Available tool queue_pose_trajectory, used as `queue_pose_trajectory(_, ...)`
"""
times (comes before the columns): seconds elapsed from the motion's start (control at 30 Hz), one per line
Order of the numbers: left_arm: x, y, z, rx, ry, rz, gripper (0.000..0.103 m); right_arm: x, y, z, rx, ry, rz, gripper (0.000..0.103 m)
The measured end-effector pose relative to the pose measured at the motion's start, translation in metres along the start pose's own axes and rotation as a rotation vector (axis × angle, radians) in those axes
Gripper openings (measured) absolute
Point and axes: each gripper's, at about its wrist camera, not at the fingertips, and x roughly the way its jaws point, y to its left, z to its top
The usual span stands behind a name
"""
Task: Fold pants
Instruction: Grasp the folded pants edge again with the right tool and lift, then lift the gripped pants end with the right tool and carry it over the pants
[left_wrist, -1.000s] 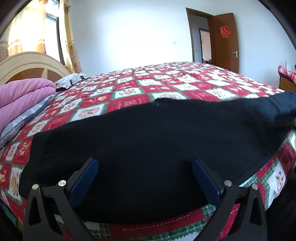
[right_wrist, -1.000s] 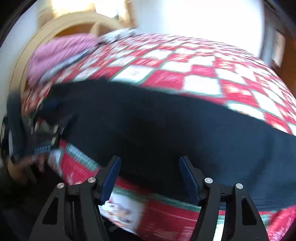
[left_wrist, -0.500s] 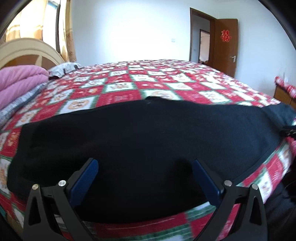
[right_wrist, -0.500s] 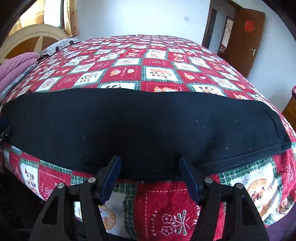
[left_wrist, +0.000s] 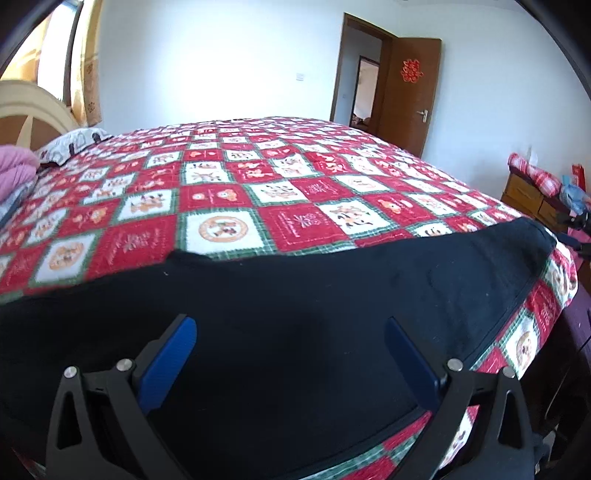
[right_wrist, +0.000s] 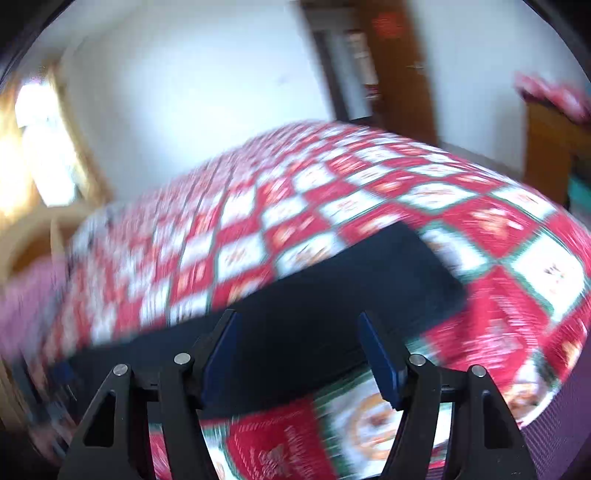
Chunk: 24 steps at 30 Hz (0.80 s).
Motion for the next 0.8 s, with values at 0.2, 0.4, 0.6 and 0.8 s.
queue_pose_trajectory(0.2,0.008,-0.012,-0.024,0.03,-0.009,0.049,0.103,-0.007,-0.082,0.008,0.384,0.003,0.117,0.055)
queue_pose_trajectory(0.4,0.009,-0.019,-0.03,0.082,-0.03,0.1,0.103,0.002,-0.09,-0.007,0.448,0.03,0.084,0.046)
queue_pose_trajectory(0.6,0.005,-0.013,-0.032,0.061,-0.041,0.076,0.103,0.016,-0.099,-0.005,0.478,0.014,0.101,0.042)
queue_pose_trajectory(0.8,0.008,-0.015,-0.032,0.057,-0.047,0.089,0.103,0.016,-0.105,-0.008,0.51,-0.039,0.116,0.042)
